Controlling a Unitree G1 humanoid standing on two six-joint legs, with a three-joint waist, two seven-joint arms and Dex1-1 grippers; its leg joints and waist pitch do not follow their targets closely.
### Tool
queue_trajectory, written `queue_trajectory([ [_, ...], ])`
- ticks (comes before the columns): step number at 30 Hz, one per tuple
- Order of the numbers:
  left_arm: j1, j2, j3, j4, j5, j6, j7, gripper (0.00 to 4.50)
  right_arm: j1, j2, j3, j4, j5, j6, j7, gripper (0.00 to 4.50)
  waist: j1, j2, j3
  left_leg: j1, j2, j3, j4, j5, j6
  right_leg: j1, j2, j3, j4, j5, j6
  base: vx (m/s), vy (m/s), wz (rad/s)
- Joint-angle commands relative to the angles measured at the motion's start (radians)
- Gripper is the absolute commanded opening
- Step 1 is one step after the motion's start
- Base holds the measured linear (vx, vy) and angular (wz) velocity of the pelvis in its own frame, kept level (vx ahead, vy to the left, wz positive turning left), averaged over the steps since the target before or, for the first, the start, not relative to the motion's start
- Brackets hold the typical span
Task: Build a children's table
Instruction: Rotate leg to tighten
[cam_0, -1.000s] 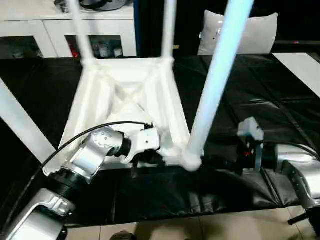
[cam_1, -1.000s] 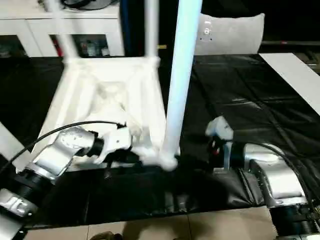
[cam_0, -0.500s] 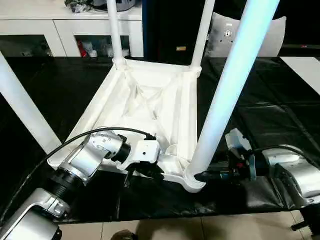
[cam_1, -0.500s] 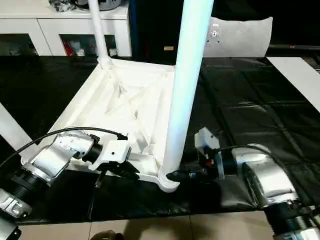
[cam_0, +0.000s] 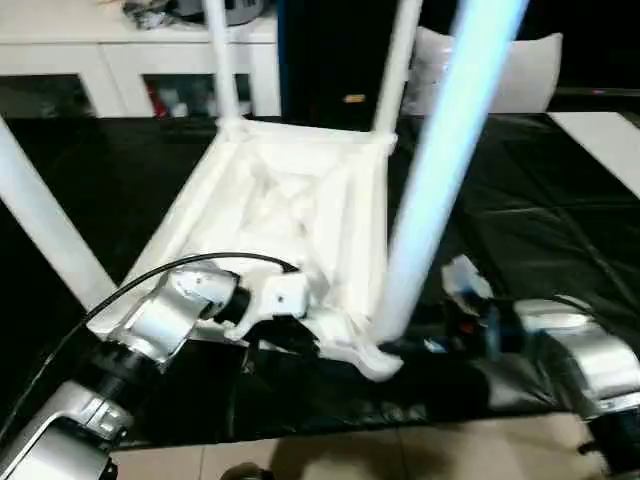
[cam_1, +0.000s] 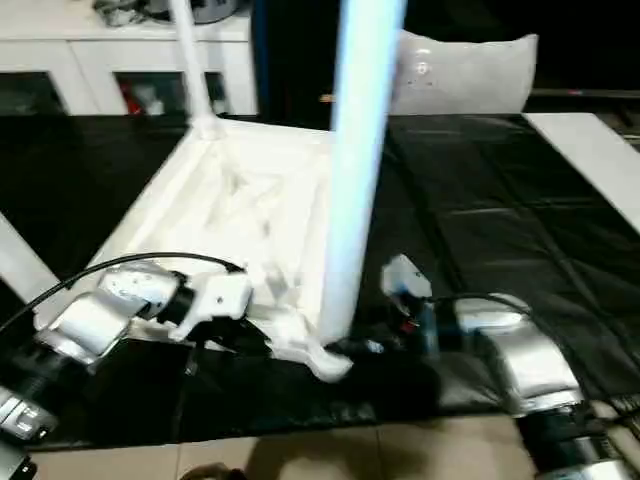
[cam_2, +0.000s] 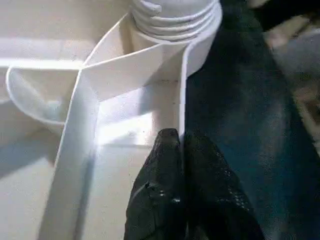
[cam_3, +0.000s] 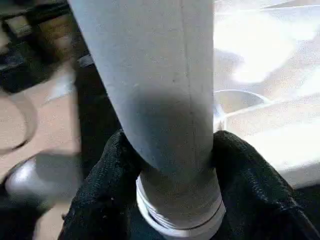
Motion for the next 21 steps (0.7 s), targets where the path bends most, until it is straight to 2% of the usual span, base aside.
queue_trajectory([
  [1,0.015,-0.061,-0.049,-0.027,-0.004,0.037,0.037,0.00,-0.023,0.041,0.007,0.002,-0.011,0.027,-0.109,1.95,-0.008,-0.007,-0.038,0.025,0.046,-0.032,-0.082,-0.446,-0.052,0.007,-0.075,0.024,-0.101,-0.572,-0.155,0.000,0.000,0.00],
  [2,0.006,-0.151,-0.002,-0.030,-0.012,0.166,0.175,0.00,-0.067,0.160,0.004,0.050,-0.078,0.086,-0.326,1.94,-0.027,-0.005,-0.036,0.027,0.041,-0.039,-0.080,-0.479,-0.067,0.002,-0.077,0.020,-0.111,-0.658,-0.122,0.000,0.000,0.00],
  [4,0.002,-0.168,0.006,-0.030,-0.018,0.187,0.195,0.00,-0.076,0.182,0.004,0.061,-0.091,0.098,-0.366,1.93,-0.044,-0.007,-0.036,0.022,0.038,-0.049,-0.081,-0.503,-0.078,0.004,-0.077,0.008,-0.114,-0.701,-0.099,-0.058,0.028,-0.18],
  [5,-0.005,-0.197,0.014,-0.030,-0.010,0.213,0.235,0.00,-0.096,0.227,-0.008,0.086,-0.104,0.124,-0.443,1.93,-0.057,-0.003,-0.038,0.017,0.035,-0.057,-0.083,-0.527,-0.082,0.011,-0.077,-0.001,-0.117,-0.713,-0.080,-0.061,0.037,-0.23],
  [6,-0.011,-0.220,0.016,-0.028,-0.003,0.229,0.264,0.00,-0.114,0.262,-0.016,0.110,-0.119,0.136,-0.508,1.93,-0.075,0.003,-0.037,0.020,0.038,-0.063,-0.087,-0.583,-0.080,0.011,-0.076,-0.019,-0.124,-0.692,-0.079,-0.052,0.051,-0.24],
  [7,-0.017,-0.242,0.017,-0.030,0.007,0.248,0.291,0.00,-0.130,0.295,-0.023,0.131,-0.131,0.150,-0.569,1.93,-0.088,0.011,-0.037,0.020,0.041,-0.071,-0.093,-0.641,-0.085,0.015,-0.077,-0.031,-0.127,-0.663,-0.078,-0.037,0.045,-0.19],
  [8,-0.025,-0.267,0.018,-0.025,0.020,0.264,0.325,0.00,-0.145,0.327,-0.028,0.156,-0.146,0.156,-0.632,1.93,-0.102,0.014,-0.036,0.024,0.043,-0.077,-0.098,-0.693,-0.088,0.018,-0.074,-0.042,-0.131,-0.618,-0.083,-0.037,0.045,-0.19],
  [10,-0.037,-0.304,0.013,-0.016,0.040,0.282,0.371,0.00,-0.162,0.370,-0.037,0.187,-0.167,0.150,-0.706,1.93,-0.107,0.018,-0.033,0.031,0.044,-0.080,-0.103,-0.754,-0.087,0.019,-0.075,-0.059,-0.138,-0.599,-0.078,0.000,0.000,0.00],
  [11,-0.039,-0.309,0.012,-0.013,0.042,0.283,0.376,0.00,-0.163,0.373,-0.036,0.189,-0.167,0.146,-0.707,2.27,-0.108,0.020,-0.030,0.038,0.045,-0.080,-0.104,-0.775,-0.087,0.016,-0.073,-0.065,-0.143,-0.601,-0.075,0.000,0.000,0.00],
  [12,-0.044,-0.321,0.010,-0.007,0.048,0.284,0.389,0.00,-0.164,0.380,-0.034,0.192,-0.167,0.136,-0.708,2.27,-0.114,0.020,-0.024,0.050,0.045,-0.077,-0.105,-0.814,-0.084,0.014,-0.070,-0.086,-0.155,-0.609,-0.062,0.000,0.000,0.00],
  [13,-0.044,-0.321,0.010,-0.007,0.048,0.284,0.389,0.00,-0.164,0.380,-0.034,0.192,-0.167,0.136,-0.708,2.48,-0.117,0.025,-0.021,0.055,0.047,-0.077,-0.108,-0.838,-0.085,0.016,-0.066,-0.099,-0.158,-0.609,-0.055,0.000,0.000,0.00],
  [14,-0.049,-0.333,0.004,-0.002,0.060,0.287,0.403,0.00,-0.162,0.390,-0.035,0.190,-0.168,0.116,-0.706,2.62,-0.113,0.037,-0.011,0.024,0.066,-0.070,-0.156,-0.902,-0.089,0.057,-0.046,-0.117,-0.110,-0.537,-0.057,0.000,0.000,0.00],
  [15,-0.055,-0.343,0.000,0.005,0.075,0.292,0.423,0.00,-0.152,0.387,-0.031,0.172,-0.174,0.084,-0.686,2.64,-0.056,0.052,-0.022,-0.043,0.096,-0.048,-0.234,-0.939,-0.102,0.127,-0.039,-0.071,0.069,-0.255,-0.079,-0.069,-0.016,0.09],
  [16,-0.055,-0.343,0.000,0.005,0.075,0.292,0.423,0.00,-0.152,0.387,-0.031,0.172,-0.174,0.084,-0.686,2.73,-0.026,0.032,-0.025,0.003,0.073,0.003,-0.233,-0.867,-0.087,0.073,-0.030,-0.034,0.064,-0.282,-0.079,-0.035,-0.066,0.15],
  [17,-0.056,-0.341,0.001,0.005,0.078,0.294,0.427,0.00,-0.147,0.382,-0.032,0.163,-0.175,0.072,-0.678,2.88,-0.034,-0.063,-0.033,0.137,-0.021,0.002,0.034,-0.494,-0.048,-0.088,-0.088,-0.017,-0.187,-0.870,0.010,-0.035,-0.066,0.15],
  [18,-0.057,-0.315,0.002,0.015,0.088,0.272,0.425,0.00,-0.128,0.350,-0.044,0.141,-0.171,0.036,-0.650,2.88,-0.030,-0.053,-0.016,0.151,-0.030,0.000,0.107,-0.349,-0.012,-0.130,-0.119,0.012,-0.235,-1.092,0.035,0.029,-0.127,0.17],
  [19,-0.057,-0.315,0.002,0.015,0.088,0.272,0.425,0.00,-0.128,0.350,-0.044,0.141,-0.171,0.036,-0.650,3.09,-0.029,-0.039,-0.019,0.078,-0.037,-0.033,0.092,-0.205,0.025,-0.055,-0.151,0.067,-0.214,-1.111,0.019,0.108,-0.084,-0.12],
  [20,-0.057,-0.297,0.003,0.020,0.094,0.261,0.421,0.00,-0.117,0.329,-0.050,0.131,-0.167,0.023,-0.628,3.13,0.022,-0.016,-0.049,-0.003,0.014,-0.068,-0.029,-0.098,0.020,0.054,-0.134,0.055,-0.112,-0.731,-0.023,0.108,-0.084,-0.12],
  [21,-0.054,-0.278,0.004,0.022,0.098,0.247,0.413,0.00,-0.104,0.305,-0.057,0.118,-0.159,0.008,-0.604,3.13,0.018,-0.021,-0.048,0.024,0.022,-0.056,-0.047,-0.114,0.021,0.015,-0.082,0.036,-0.093,-0.552,-0.042,0.110,-0.020,-0.05],
])
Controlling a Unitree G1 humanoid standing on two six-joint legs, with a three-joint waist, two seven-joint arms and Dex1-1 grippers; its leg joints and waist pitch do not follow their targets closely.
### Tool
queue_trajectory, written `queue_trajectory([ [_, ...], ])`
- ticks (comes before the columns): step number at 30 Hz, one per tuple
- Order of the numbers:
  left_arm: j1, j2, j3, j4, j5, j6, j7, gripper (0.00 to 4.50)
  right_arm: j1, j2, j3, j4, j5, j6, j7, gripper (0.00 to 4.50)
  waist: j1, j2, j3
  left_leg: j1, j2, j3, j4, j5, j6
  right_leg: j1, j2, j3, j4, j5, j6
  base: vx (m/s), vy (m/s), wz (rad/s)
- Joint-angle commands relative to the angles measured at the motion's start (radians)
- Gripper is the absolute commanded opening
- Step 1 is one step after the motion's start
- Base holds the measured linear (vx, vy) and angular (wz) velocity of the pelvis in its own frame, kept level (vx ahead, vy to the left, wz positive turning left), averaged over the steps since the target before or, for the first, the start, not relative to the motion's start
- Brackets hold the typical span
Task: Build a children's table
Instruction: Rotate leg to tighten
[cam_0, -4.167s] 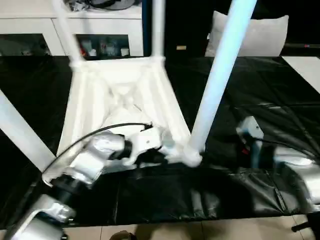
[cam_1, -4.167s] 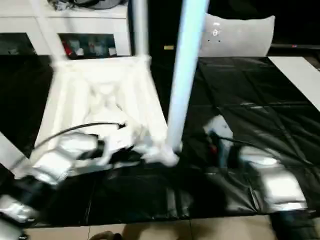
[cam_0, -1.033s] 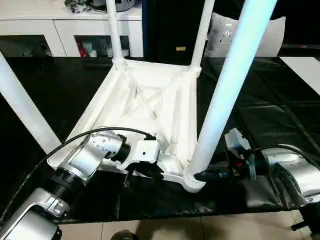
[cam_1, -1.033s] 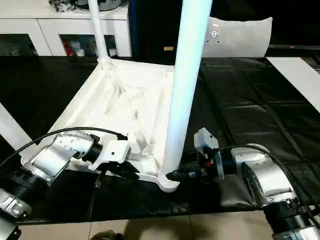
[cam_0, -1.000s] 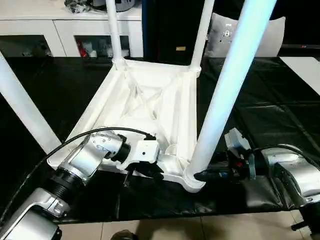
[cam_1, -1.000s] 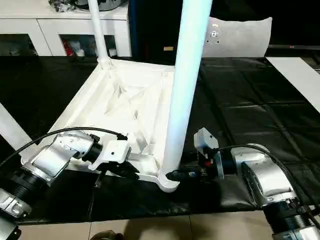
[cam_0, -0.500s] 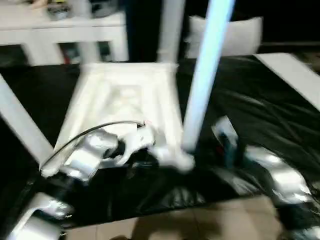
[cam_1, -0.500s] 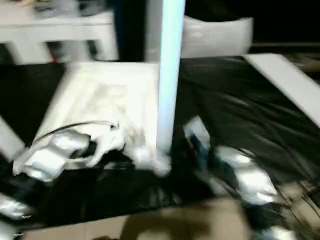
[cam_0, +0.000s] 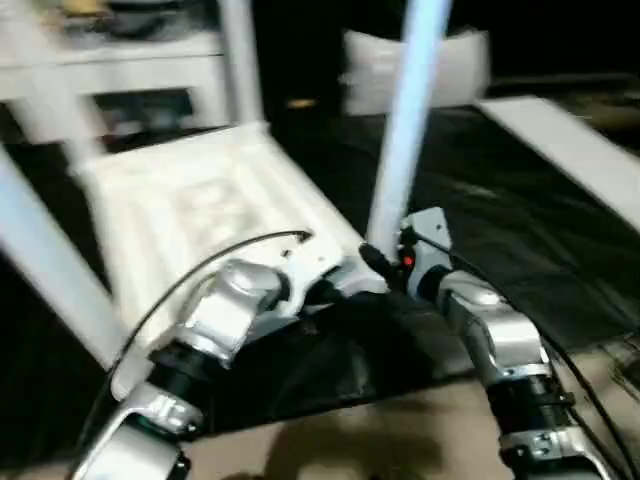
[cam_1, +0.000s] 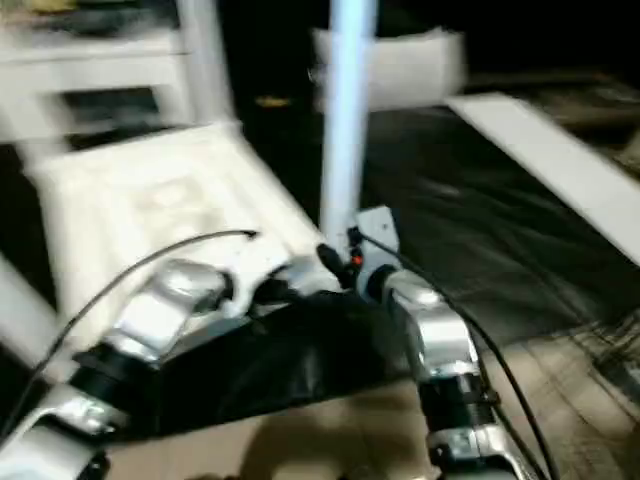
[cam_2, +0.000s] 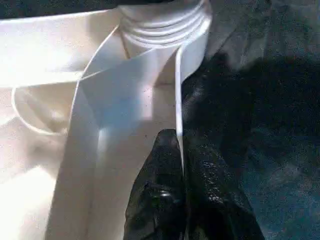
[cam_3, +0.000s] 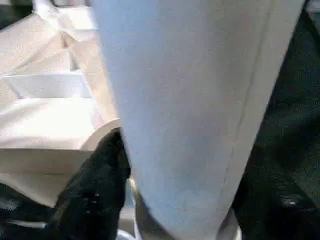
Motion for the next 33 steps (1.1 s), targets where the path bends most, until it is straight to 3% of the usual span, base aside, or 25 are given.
queue_trajectory([
  [1,-0.004,0.010,-0.039,-0.009,-0.005,-0.034,-0.026,0.00,0.019,-0.012,0.042,-0.019,0.038,-0.008,0.079,3.34,0.005,-0.015,-0.066,0.012,0.058,0.002,-0.084,-0.072,0.050,0.029,-0.026,0.053,-0.100,-0.196,-0.137,0.032,-0.030,0.28],
  [2,-0.001,0.020,-0.032,-0.009,-0.009,-0.038,-0.034,0.00,0.028,-0.030,0.036,-0.031,0.051,-0.010,0.105,3.34,-0.003,-0.009,-0.065,0.008,0.059,0.006,-0.088,-0.084,0.056,0.034,-0.025,0.049,-0.097,-0.115,-0.180,0.032,-0.030,0.28],
  [3,0.003,0.034,-0.024,-0.008,-0.014,-0.054,-0.050,0.00,0.041,-0.057,0.026,-0.047,0.064,-0.022,0.144,3.34,-0.011,-0.008,-0.061,-0.001,0.063,0.008,-0.094,-0.151,0.063,0.044,-0.030,0.046,-0.105,-0.106,-0.231,0.000,0.000,0.00],
  [5,0.009,0.058,-0.018,-0.005,-0.019,-0.069,-0.076,0.00,0.057,-0.098,0.014,-0.067,0.082,-0.035,0.210,3.55,-0.016,-0.012,-0.066,-0.009,0.059,0.010,-0.095,-0.188,0.064,0.056,-0.039,0.044,-0.112,-0.123,-0.251,0.000,0.000,0.00],
  [9,0.021,0.120,-0.024,0.002,-0.027,-0.131,-0.152,0.00,0.077,-0.200,0.001,-0.094,0.115,-0.060,0.356,3.75,-0.008,-0.010,-0.068,-0.022,0.061,0.012,-0.088,-0.140,0.091,0.061,-0.048,0.044,-0.115,-0.125,-0.249,0.000,0.000,0.00],
  [10,0.023,0.137,-0.030,0.005,-0.031,-0.160,-0.176,0.00,0.078,-0.227,0.001,-0.095,0.118,-0.065,0.389,4.02,-0.010,-0.008,-0.066,-0.027,0.062,0.011,-0.090,-0.125,0.092,0.062,-0.048,0.042,-0.114,-0.119,-0.251,0.000,0.000,0.00],
  [13,0.030,0.185,-0.049,0.004,-0.044,-0.246,-0.265,0.00,0.081,-0.298,0.014,-0.090,0.113,-0.096,0.481,4.02,-0.011,-0.014,-0.063,-0.028,0.061,0.013,-0.089,-0.153,0.081,0.062,-0.048,0.040,-0.122,-0.188,-0.236,0.000,0.000,0.00],
  [14,0.033,0.203,-0.057,0.000,-0.052,-0.274,-0.302,0.00,0.082,-0.324,0.020,-0.087,0.113,-0.110,0.516,4.02,-0.009,-0.011,-0.062,-0.025,0.063,0.013,-0.091,-0.156,0.078,0.059,-0.049,0.040,-0.123,-0.210,-0.230,0.000,0.000,0.00],
  [17,0.045,0.252,-0.082,-0.030,-0.100,-0.351,-0.439,0.00,0.088,-0.395,0.043,-0.107,0.158,-0.099,0.667,4.02,-0.009,-0.012,-0.063,-0.023,0.066,0.014,-0.091,-0.157,0.081,0.058,-0.047,0.041,-0.120,-0.195,-0.240,0.000,0.000,0.00],
  [18,0.046,0.260,-0.089,-0.037,-0.103,-0.352,-0.457,0.00,0.086,-0.403,0.047,-0.107,0.164,-0.098,0.686,3.76,-0.008,-0.010,-0.064,-0.020,0.070,0.016,-0.091,-0.143,0.084,0.055,-0.047,0.041,-0.116,-0.161,-0.255,0.000,0.000,0.00],
  [23,0.044,0.291,-0.134,-0.047,-0.100,-0.421,-0.539,0.00,0.071,-0.444,0.088,-0.107,0.194,-0.071,0.804,3.45,0.002,-0.010,-0.067,-0.016,0.077,0.020,-0.089,-0.118,0.091,0.057,-0.047,0.037,-0.105,-0.088,-0.293,0.000,0.000,0.00],
  [26,0.042,0.291,-0.145,-0.041,-0.104,-0.460,-0.563,0.00,0.062,-0.449,0.112,-0.107,0.211,-0.069,0.859,3.17,0.004,-0.012,-0.067,-0.018,0.076,0.023,-0.088,-0.110,0.093,0.059,-0.048,0.038,-0.102,-0.067,-0.297,0.000,0.000,0.00],
  [30,0.036,0.281,-0.147,-0.034,-0.103,-0.474,-0.568,0.00,0.061,-0.443,0.131,-0.118,0.230,-0.053,0.897,2.82,0.008,-0.018,-0.065,-0.020,0.075,0.026,-0.088,-0.122,0.084,0.059,-0.051,0.039,-0.109,-0.142,-0.274,0.000,0.000,0.00],
  [33,0.031,0.271,-0.149,-0.026,-0.103,-0.482,-0.568,0.00,0.057,-0.431,0.150,-0.108,0.228,-0.053,0.907,2.68,0.013,-0.016,-0.067,-0.018,0.077,0.026,-0.088,-0.111,0.078,0.056,-0.051,0.039,-0.109,-0.146,-0.267,0.000,0.000,0.00],
])
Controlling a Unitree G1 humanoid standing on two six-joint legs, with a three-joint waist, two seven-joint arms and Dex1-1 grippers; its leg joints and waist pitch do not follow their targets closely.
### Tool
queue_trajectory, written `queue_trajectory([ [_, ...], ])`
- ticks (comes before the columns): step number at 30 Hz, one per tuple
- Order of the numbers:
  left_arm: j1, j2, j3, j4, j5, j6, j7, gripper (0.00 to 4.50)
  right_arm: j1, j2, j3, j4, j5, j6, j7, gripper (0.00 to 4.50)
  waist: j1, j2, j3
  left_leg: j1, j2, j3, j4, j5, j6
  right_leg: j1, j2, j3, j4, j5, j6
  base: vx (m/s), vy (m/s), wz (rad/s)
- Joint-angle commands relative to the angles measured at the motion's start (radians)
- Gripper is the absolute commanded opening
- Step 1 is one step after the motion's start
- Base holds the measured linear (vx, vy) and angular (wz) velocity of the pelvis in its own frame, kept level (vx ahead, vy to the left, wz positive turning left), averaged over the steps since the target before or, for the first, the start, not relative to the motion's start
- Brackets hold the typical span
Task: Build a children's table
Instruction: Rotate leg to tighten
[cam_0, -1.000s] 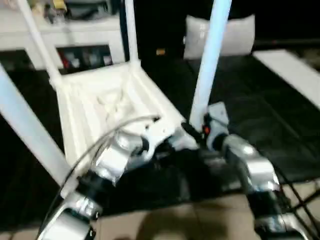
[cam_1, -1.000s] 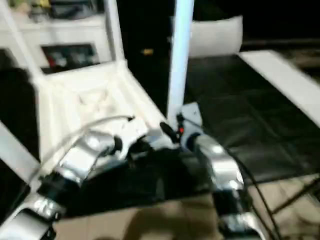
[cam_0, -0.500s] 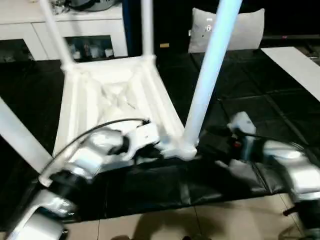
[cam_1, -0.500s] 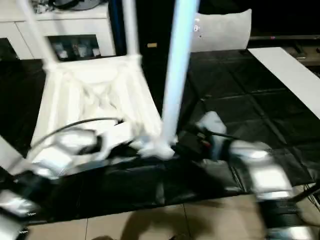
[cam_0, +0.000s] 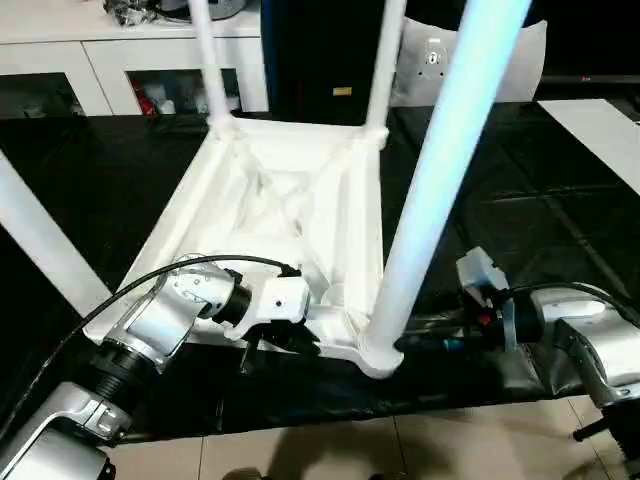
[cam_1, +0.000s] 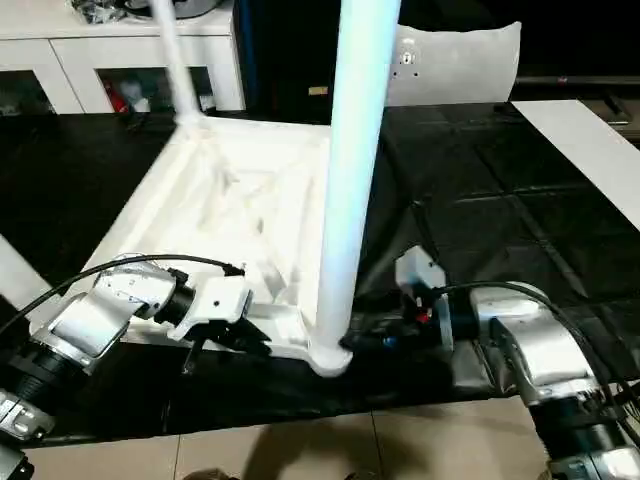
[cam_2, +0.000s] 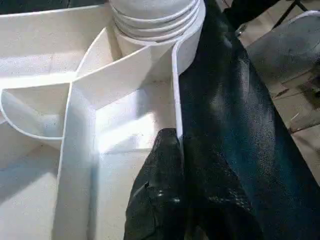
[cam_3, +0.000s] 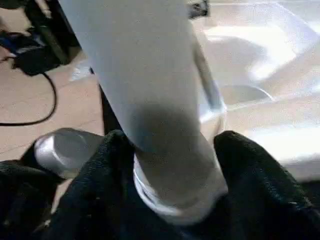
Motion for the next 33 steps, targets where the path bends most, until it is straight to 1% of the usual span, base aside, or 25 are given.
queue_trajectory([
  [1,-0.009,-0.018,-0.058,-0.003,0.009,-0.027,-0.048,0.00,-0.015,0.008,0.016,-0.014,0.008,0.008,0.009,2.54,-0.006,-0.008,-0.064,-0.001,0.053,-0.001,-0.071,-0.115,0.074,0.054,-0.062,0.041,-0.065,-0.212,-0.242,0.000,0.000,0.00],
  [2,-0.010,-0.021,-0.060,0.000,0.010,-0.031,-0.045,0.00,-0.016,0.016,0.022,-0.009,0.005,0.001,0.008,2.54,-0.004,-0.009,-0.065,-0.001,0.053,-0.001,-0.070,-0.104,0.073,0.055,-0.061,0.041,-0.063,-0.197,-0.243,0.000,0.000,0.00],
  [3,-0.011,-0.024,-0.060,0.004,0.010,-0.036,-0.044,0.00,-0.017,0.021,0.027,-0.006,0.006,0.000,0.011,2.44,-0.002,-0.008,-0.065,0.000,0.053,0.000,-0.070,-0.100,0.073,0.053,-0.061,0.041,-0.062,-0.186,-0.246,0.000,0.000,0.00],
  [5,-0.012,-0.026,-0.059,0.011,0.012,-0.044,-0.045,0.00,-0.019,0.026,0.036,-0.003,0.008,0.005,0.020,2.25,-0.001,-0.009,-0.066,-0.001,0.053,-0.001,-0.070,-0.096,0.073,0.055,-0.061,0.041,-0.060,-0.172,-0.248,0.000,0.000,0.00],
  [8,-0.013,-0.027,-0.059,0.018,0.016,-0.048,-0.042,0.00,-0.017,0.031,0.042,-0.003,0.008,0.007,0.020,2.11,-0.001,-0.009,-0.065,-0.001,0.051,0.000,-0.071,-0.109,0.067,0.056,-0.062,0.041,-0.064,-0.200,-0.239,0.000,0.000,0.00],
  [10,-0.013,-0.026,-0.059,0.020,0.017,-0.047,-0.040,0.00,-0.015,0.032,0.045,-0.006,0.008,0.008,0.019,2.07,-0.001,-0.009,-0.065,0.000,0.052,0.000,-0.071,-0.107,0.067,0.055,-0.062,0.042,-0.063,-0.200,-0.238,0.000,0.000,0.00],
  [14,-0.012,-0.039,-0.041,0.030,0.018,0.001,0.003,0.00,0.004,0.047,0.038,-0.028,0.019,0.028,-0.016,2.05,-0.001,-0.011,-0.065,0.000,0.051,0.002,-0.071,-0.107,0.064,0.055,-0.061,0.041,-0.064,-0.206,-0.233,0.000,0.000,0.00],
  [16,-0.009,-0.046,-0.034,0.023,0.011,0.030,0.014,0.00,0.012,0.057,0.033,-0.044,0.025,0.054,-0.044,2.04,-0.001,-0.011,-0.063,0.000,0.051,0.002,-0.072,-0.115,0.060,0.055,-0.060,0.042,-0.066,-0.231,-0.227,0.000,0.000,0.00],
  [17,-0.004,-0.061,-0.023,-0.008,-0.001,0.109,0.036,0.00,0.017,0.080,0.031,-0.064,0.016,0.099,-0.113,2.04,-0.002,-0.010,-0.060,0.001,0.049,0.001,-0.075,-0.131,0.050,0.054,-0.061,0.042,-0.071,-0.282,-0.212,0.000,0.000,0.00],
  [18,-0.003,-0.062,-0.022,-0.010,-0.002,0.113,0.038,0.00,0.017,0.082,0.031,-0.065,0.015,0.100,-0.117,2.04,-0.004,-0.011,-0.059,0.002,0.049,0.002,-0.076,-0.144,0.044,0.052,-0.061,0.043,-0.073,-0.304,-0.205,0.000,0.000,0.00],
  [19,-0.001,-0.072,-0.016,-0.027,-0.007,0.154,0.054,0.00,0.020,0.101,0.030,-0.075,0.005,0.104,-0.159,2.04,-0.005,-0.010,-0.057,0.002,0.049,0.001,-0.076,-0.154,0.038,0.051,-0.062,0.044,-0.075,-0.328,-0.198,0.000,0.000,0.00],
  [20,0.001,-0.098,-0.003,-0.056,-0.015,0.225,0.094,0.00,0.016,0.149,0.024,-0.079,-0.022,0.137,-0.265,2.04,-0.008,-0.010,-0.054,0.003,0.047,0.000,-0.078,-0.180,0.027,0.048,-0.061,0.044,-0.081,-0.386,-0.178,0.000,0.000,0.00],
  [21,0.000,-0.118,0.006,-0.064,-0.012,0.261,0.130,0.00,0.009,0.182,0.020,-0.070,-0.044,0.146,-0.331,2.04,-0.014,-0.009,-0.051,0.001,0.043,-0.002,-0.081,-0.201,0.010,0.046,-0.059,0.042,-0.085,-0.444,-0.159,0.000,0.000,0.00],
  [22,0.000,-0.119,0.007,-0.065,-0.012,0.264,0.133,0.00,0.008,0.184,0.020,-0.069,-0.045,0.147,-0.335,2.04,-0.014,-0.009,-0.051,0.001,0.043,-0.002,-0.081,-0.201,0.010,0.046,-0.059,0.042,-0.085,-0.444,-0.159,0.000,0.000,0.00],
  [23,-0.003,-0.154,0.019,-0.070,-0.003,0.321,0.193,0.00,-0.009,0.239,0.010,-0.047,-0.073,0.184,-0.442,2.03,-0.028,-0.012,-0.045,0.003,0.036,-0.007,-0.081,-0.246,-0.004,0.042,-0.060,0.036,-0.101,-0.582,-0.102,0.000,0.000,0.00],
  [24,-0.007,-0.178,0.025,-0.067,0.009,0.350,0.235,0.00,-0.022,0.277,0.004,-0.028,-0.097,0.198,-0.515,2.03,-0.041,-0.012,-0.045,0.004,0.032,-0.010,-0.078,-0.258,-0.013,0.037,-0.060,0.034,-0.107,-0.633,-0.079,0.000,0.000,0.00],
  [25,-0.007,-0.178,0.025,-0.067,0.009,0.350,0.235,0.00,-0.022,0.277,0.004,-0.028,-0.097,0.198,-0.515,2.01,-0.049,-0.013,-0.044,0.003,0.029,-0.012,-0.077,-0.267,-0.015,0.036,-0.059,0.029,-0.111,-0.661,-0.067,0.000,0.000,0.00],
  [26,-0.018,-0.238,0.039,-0.059,0.037,0.415,0.333,0.00,-0.063,0.371,-0.029,0.033,-0.141,0.222,-0.695,1.99,-0.071,-0.012,-0.043,-0.003,0.024,-0.017,-0.075,-0.296,-0.022,0.035,-0.058,0.018,-0.123,-0.725,-0.029,0.000,0.000,0.00],
  [27,-0.018,-0.238,0.039,-0.059,0.037,0.415,0.333,0.00,-0.063,0.371,-0.029,0.033,-0.141,0.222,-0.695,1.99,-0.077,-0.009,-0.045,0.001,0.022,-0.020,-0.073,-0.307,-0.024,0.033,-0.060,0.012,-0.127,-0.736,-0.022,0.000,0.000,0.00],
  [28,-0.027,-0.274,0.051,-0.049,0.053,0.437,0.395,0.00,-0.090,0.410,-0.041,0.074,-0.170,0.222,-0.786,1.99,-0.084,-0.008,-0.046,0.001,0.022,-0.023,-0.073,-0.316,-0.020,0.035,-0.060,0.008,-0.132,-0.739,-0.017,0.000,0.000,0.00],
  [29,-0.031,-0.287,0.053,-0.043,0.061,0.441,0.417,0.00,-0.101,0.426,-0.050,0.094,-0.176,0.222,-0.825,1.99,-0.100,0.003,-0.051,-0.005,0.031,-0.032,-0.083,-0.329,-0.010,0.045,-0.062,-0.001,-0.129,-0.652,-0.044,0.000,0.000,0.00],
  [30,-0.036,-0.302,0.054,-0.036,0.069,0.444,0.441,0.00,-0.114,0.444,-0.061,0.119,-0.180,0.207,-0.863,1.99,-0.104,0.007,-0.054,-0.004,0.035,-0.036,-0.085,-0.337,-0.010,0.046,-0.061,-0.003,-0.127,-0.606,-0.059,0.000,0.000,0.00],
  [31,-0.042,-0.317,0.057,-0.028,0.074,0.447,0.464,0.00,-0.123,0.456,-0.066,0.141,-0.180,0.188,-0.882,1.99,-0.110,0.002,-0.056,-0.008,0.037,-0.036,-0.086,-0.335,-0.005,0.049,-0.061,-0.002,-0.126,-0.562,-0.072,0.000,0.000,0.00],
  [32,-0.051,-0.338,0.061,-0.020,0.081,0.457,0.498,0.00,-0.131,0.472,-0.076,0.163,-0.173,0.156,-0.896,1.99,-0.109,0.000,-0.054,-0.006,0.035,-0.032,-0.086,-0.342,0.008,0.045,-0.060,0.001,-0.123,-0.503,-0.104,0.000,0.000,0.00],
  [33,-0.056,-0.340,0.058,-0.015,0.086,0.456,0.503,0.00,-0.131,0.474,-0.077,0.163,-0.172,0.142,-0.892,2.32,-0.109,-0.011,-0.054,-0.005,0.035,-0.028,-0.084,-0.336,0.015,0.045,-0.061,0.004,-0.124,-0.498,-0.110,0.000,0.000,0.00],
])
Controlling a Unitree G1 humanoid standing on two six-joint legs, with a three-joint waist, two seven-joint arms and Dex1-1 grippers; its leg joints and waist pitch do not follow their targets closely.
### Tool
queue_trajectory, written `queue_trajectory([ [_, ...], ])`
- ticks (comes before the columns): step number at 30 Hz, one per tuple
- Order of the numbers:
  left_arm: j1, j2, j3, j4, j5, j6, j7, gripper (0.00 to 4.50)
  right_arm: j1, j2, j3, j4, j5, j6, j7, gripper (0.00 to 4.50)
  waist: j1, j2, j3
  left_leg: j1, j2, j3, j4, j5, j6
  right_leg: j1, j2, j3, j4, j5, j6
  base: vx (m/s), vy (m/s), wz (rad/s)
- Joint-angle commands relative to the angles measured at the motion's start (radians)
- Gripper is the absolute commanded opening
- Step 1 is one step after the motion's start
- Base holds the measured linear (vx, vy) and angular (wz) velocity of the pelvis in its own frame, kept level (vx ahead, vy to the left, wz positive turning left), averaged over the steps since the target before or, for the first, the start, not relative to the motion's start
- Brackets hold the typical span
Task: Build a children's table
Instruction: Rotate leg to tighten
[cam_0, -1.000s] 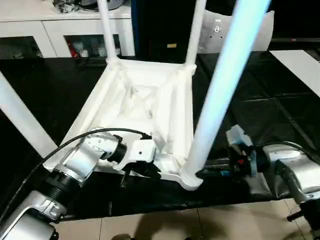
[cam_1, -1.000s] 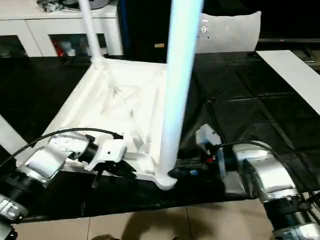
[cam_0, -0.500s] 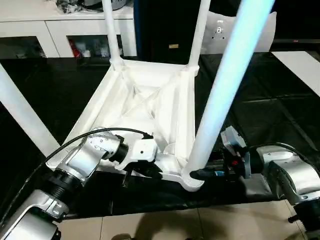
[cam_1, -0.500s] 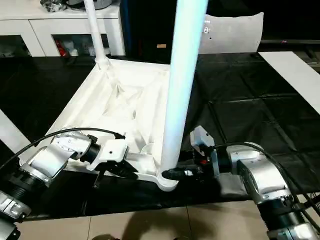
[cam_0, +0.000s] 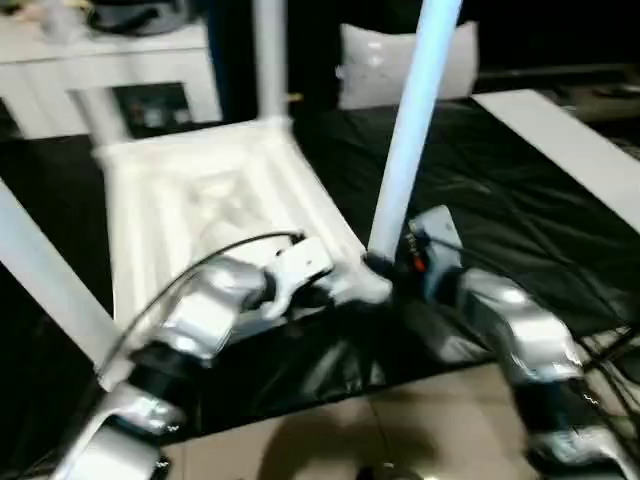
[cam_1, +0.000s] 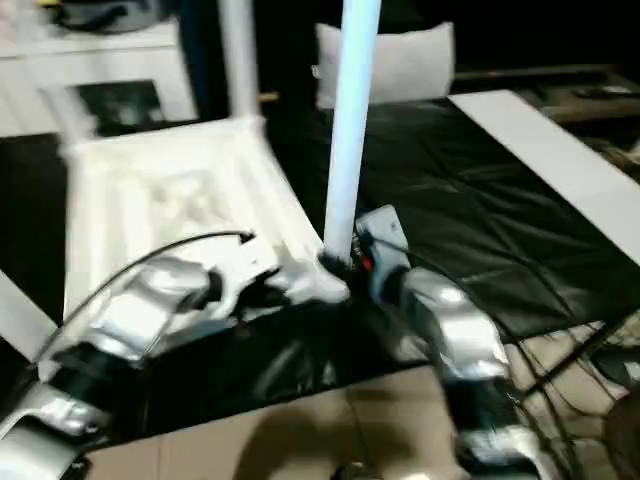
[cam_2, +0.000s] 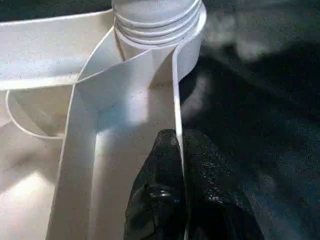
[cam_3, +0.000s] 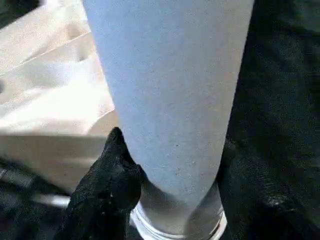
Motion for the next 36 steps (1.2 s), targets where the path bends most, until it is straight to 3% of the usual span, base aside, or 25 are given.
queue_trajectory([
  [1,-0.026,-0.068,-0.060,-0.024,-0.032,-0.021,-0.020,0.00,-0.005,0.048,0.058,0.049,0.013,0.002,0.002,2.52,0.006,-0.008,-0.052,-0.005,0.033,-0.013,-0.086,-0.332,0.030,0.041,-0.062,0.028,-0.091,-0.491,-0.123,0.000,0.000,0.00],
  [3,-0.032,-0.066,-0.067,-0.020,-0.008,-0.016,-0.012,0.00,0.005,0.053,0.047,0.020,0.006,0.011,0.016,2.65,0.013,-0.003,-0.053,-0.010,0.035,-0.009,-0.087,-0.278,0.047,0.046,-0.062,0.036,-0.084,-0.436,-0.144,0.000,0.000,0.00],
  [4,-0.031,-0.061,-0.066,-0.022,-0.002,-0.017,-0.013,0.00,0.010,0.049,0.045,0.010,0.002,0.012,0.026,2.65,0.017,-0.006,-0.056,-0.007,0.036,-0.004,-0.085,-0.256,0.050,0.044,-0.061,0.039,-0.082,-0.402,-0.156,0.000,0.000,0.00],
  [6,-0.028,-0.043,-0.066,-0.024,0.002,-0.035,-0.027,0.00,0.019,0.029,0.046,-0.005,-0.004,-0.005,0.051,3.08,0.024,-0.005,-0.057,-0.005,0.038,-0.001,-0.084,-0.228,0.056,0.044,-0.061,0.044,-0.076,-0.355,-0.177,0.000,0.000,0.00],
  [9,-0.022,-0.010,-0.058,-0.019,-0.004,-0.046,-0.042,0.00,0.044,-0.030,0.054,-0.023,-0.005,-0.053,0.104,3.20,0.038,-0.002,-0.061,-0.007,0.039,0.002,-0.081,-0.192,0.064,0.050,-0.060,0.044,-0.068,-0.297,-0.194,0.000,0.000,0.00],
  [11,-0.016,0.018,-0.056,0.001,-0.012,-0.101,-0.069,0.00,0.066,-0.082,0.050,-0.045,0.016,-0.093,0.174,3.34,0.048,-0.002,-0.062,-0.004,0.040,0.004,-0.079,-0.176,0.075,0.050,-0.059,0.044,-0.067,-0.270,-0.199,0.000,0.000,0.00],
  [13,-0.009,0.040,-0.057,0.012,-0.024,-0.144,-0.100,0.00,0.078,-0.121,0.042,-0.060,0.037,-0.116,0.227,3.57,0.053,0.000,-0.067,-0.010,0.040,0.005,-0.077,-0.146,0.086,0.056,-0.060,0.044,-0.058,-0.226,-0.214,0.000,0.000,0.00],
  [14,-0.002,0.063,-0.065,0.015,-0.026,-0.180,-0.136,0.00,0.086,-0.152,0.034,-0.073,0.048,-0.135,0.276,3.71,0.064,0.001,-0.067,-0.011,0.041,0.005,-0.075,-0.107,0.096,0.058,-0.060,0.044,-0.054,-0.179,-0.225,0.000,0.000,0.00],
  [17,0.006,0.101,-0.079,0.016,-0.023,-0.210,-0.188,0.00,0.094,-0.198,0.022,-0.088,0.060,-0.157,0.347,3.91,0.066,0.004,-0.067,-0.008,0.044,0.006,-0.076,-0.103,0.098,0.058,-0.059,0.043,-0.049,-0.163,-0.239,0.000,0.000,0.00],
  [20,0.011,0.159,-0.095,0.015,-0.038,-0.288,-0.288,0.00,0.109,-0.293,0.042,-0.107,0.053,-0.214,0.481,4.08,0.069,0.006,-0.062,-0.004,0.047,0.007,-0.080,-0.144,0.086,0.056,-0.058,0.043,-0.053,-0.213,-0.234,0.000,0.000,0.00],
  [25,0.016,0.214,-0.124,0.004,-0.083,-0.410,-0.426,0.00,0.120,-0.392,0.087,-0.108,0.107,-0.237,0.703,4.08,0.074,0.001,-0.064,-0.004,0.047,0.007,-0.079,-0.169,0.097,0.058,-0.061,0.045,-0.056,-0.251,-0.229,0.000,0.000,0.00],
  [30,0.024,0.251,-0.159,-0.014,-0.091,-0.470,-0.513,0.00,0.112,-0.414,0.118,-0.107,0.146,-0.216,0.823,3.71,0.089,-0.003,-0.066,-0.002,0.054,0.011,-0.076,-0.126,0.107,0.055,-0.061,0.044,-0.047,-0.211,-0.249,0.000,0.000,0.00],
  [32,0.028,0.260,-0.167,-0.022,-0.096,-0.484,-0.539,0.00,0.114,-0.417,0.132,-0.117,0.161,-0.202,0.850,3.36,0.093,-0.002,-0.066,-0.002,0.055,0.012,-0.076,-0.113,0.102,0.054,-0.061,0.044,-0.044,-0.195,-0.254,0.000,0.000,0.00],
  [35,0.029,0.265,-0.176,-0.029,-0.099,-0.495,-0.558,0.00,0.113,-0.414,0.143,-0.119,0.171,-0.200,0.867,3.27,0.098,-0.004,-0.067,-0.001,0.056,0.014,-0.075,-0.105,0.102,0.053,-0.061,0.045,-0.041,-0.177,-0.258,0.000,0.000,0.00],
  [36,0.029,0.264,-0.176,-0.026,-0.101,-0.502,-0.561,0.00,0.114,-0.411,0.148,-0.119,0.178,-0.198,0.883,3.03,0.102,-0.003,-0.067,0.000,0.055,0.014,-0.075,-0.108,0.099,0.053,-0.062,0.045,-0.041,-0.187,-0.256,0.000,0.000,0.00],
])
